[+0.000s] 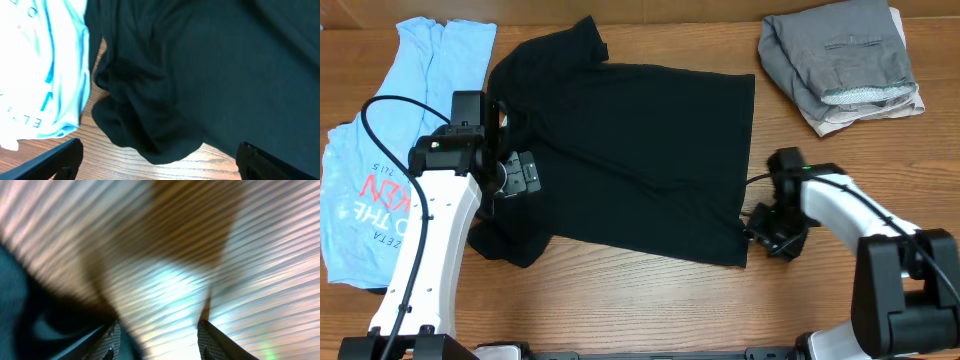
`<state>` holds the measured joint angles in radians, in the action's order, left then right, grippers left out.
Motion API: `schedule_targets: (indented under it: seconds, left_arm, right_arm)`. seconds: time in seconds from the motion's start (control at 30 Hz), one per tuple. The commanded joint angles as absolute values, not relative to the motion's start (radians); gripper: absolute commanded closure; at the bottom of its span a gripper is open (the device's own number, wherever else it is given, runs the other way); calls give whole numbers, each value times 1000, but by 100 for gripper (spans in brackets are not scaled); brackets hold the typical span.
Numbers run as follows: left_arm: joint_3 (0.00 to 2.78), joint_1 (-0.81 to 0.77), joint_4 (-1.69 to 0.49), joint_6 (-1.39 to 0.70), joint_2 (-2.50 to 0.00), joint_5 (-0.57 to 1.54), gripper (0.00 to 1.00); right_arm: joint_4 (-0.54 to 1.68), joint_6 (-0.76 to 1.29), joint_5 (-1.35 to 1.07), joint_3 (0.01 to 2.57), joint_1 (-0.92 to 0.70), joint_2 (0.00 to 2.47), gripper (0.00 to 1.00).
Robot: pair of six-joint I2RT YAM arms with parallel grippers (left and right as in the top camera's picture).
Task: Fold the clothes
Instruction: 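Pull the bottom hem down with both grippers to straighten the shirt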
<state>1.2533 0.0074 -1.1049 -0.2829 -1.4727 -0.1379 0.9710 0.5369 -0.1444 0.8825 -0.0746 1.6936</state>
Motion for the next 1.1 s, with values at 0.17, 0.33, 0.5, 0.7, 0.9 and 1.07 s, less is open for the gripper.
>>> schedule_targets:
  seconds: [0.17,0.33,0.5,0.7,0.9,1.07]
  left_arm:
    - [1145,13,-1099,-284,-1460,-65,0]
    - [1132,13,-1181,-285,-1459,-50,0]
    - [1099,13,-1179,-295,-1459,-51,0]
    - [925,17,-1043,-384,-1459,-63,0]
    - [806,96,-904,-435,-1459,-62,0]
    - [741,192,-801,-434,-1459,-62,0]
  right_arm:
    - [971,411,-151,948,102,1684,36]
    - [1048,390,-159,1062,99,1629,25]
    - [1150,358,-172,1116,99,1576,20]
    - [1237,347,-180,1116,93,1523,18]
    - [1244,353,-186,1116,8,1504,18]
    - [1219,395,-184,1116,-99,1504,18]
